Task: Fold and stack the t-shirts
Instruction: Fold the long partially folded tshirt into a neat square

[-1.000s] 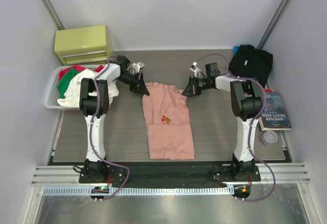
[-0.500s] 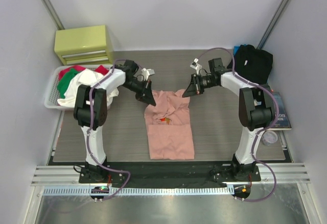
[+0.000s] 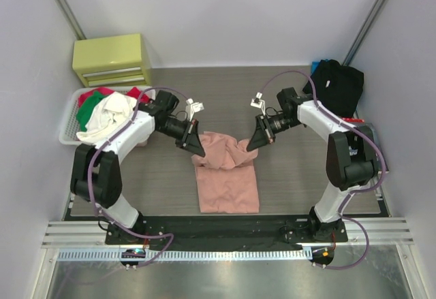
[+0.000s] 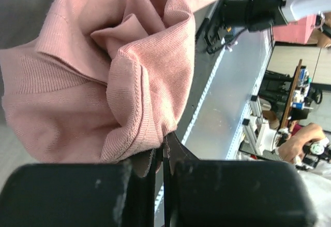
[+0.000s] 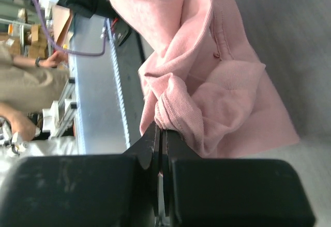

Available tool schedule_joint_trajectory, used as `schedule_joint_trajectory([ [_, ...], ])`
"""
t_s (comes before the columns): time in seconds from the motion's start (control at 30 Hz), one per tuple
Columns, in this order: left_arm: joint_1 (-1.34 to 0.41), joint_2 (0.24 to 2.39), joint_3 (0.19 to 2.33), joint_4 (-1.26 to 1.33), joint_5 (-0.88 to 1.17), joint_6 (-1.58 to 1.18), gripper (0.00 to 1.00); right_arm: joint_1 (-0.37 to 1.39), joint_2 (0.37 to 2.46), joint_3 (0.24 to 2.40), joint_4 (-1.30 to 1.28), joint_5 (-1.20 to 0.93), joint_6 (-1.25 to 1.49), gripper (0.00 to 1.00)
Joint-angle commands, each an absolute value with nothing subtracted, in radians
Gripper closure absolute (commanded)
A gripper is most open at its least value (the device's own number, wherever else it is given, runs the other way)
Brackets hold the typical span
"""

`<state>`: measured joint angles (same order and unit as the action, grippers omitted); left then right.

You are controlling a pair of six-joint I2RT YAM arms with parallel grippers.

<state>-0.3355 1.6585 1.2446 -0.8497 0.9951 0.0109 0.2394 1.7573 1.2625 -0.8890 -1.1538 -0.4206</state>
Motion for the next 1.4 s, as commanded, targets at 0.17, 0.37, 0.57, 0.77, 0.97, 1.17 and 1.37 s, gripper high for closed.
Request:
schedule_joint_trajectory([
  [0.17,-0.432,1.451,1.068,-0.681,1.144,0.032,1.0,0.265,1.792,1.351,-1.508,-1.258,-0.989,0.99],
  [0.37,-0.454,1.448,1.0,-0.678,1.287,0.066,1.0,0.343,1.724,1.267,-1.506,-1.238,-1.045,0.99],
  [0.57,-0.469,1.416,0.933,-0.742,1.381,0.181,0.82,0.431,1.695,1.207,-1.506,-1.195,-1.062,0.97],
  [0.77,-0.468,1.437,0.983,-0.885,1.35,0.342,0.0,0.442,1.692,1.221,-1.508,-1.184,-1.08,0.14],
  [0.97,-0.468,1.448,0.983,-0.89,1.328,0.38,0.0,0.439,1.664,1.206,-1.502,-1.177,-1.095,0.14],
  [1.17,-0.422,1.353,0.963,-0.714,1.173,0.291,0.0,0.316,1.615,1.2,-1.317,-1.14,-0.915,0.26],
  [1.37,-0.341,1.284,1.014,-0.482,0.731,0.134,0.0,0.287,1.621,1.131,-0.902,-0.986,-0.52,0.99],
])
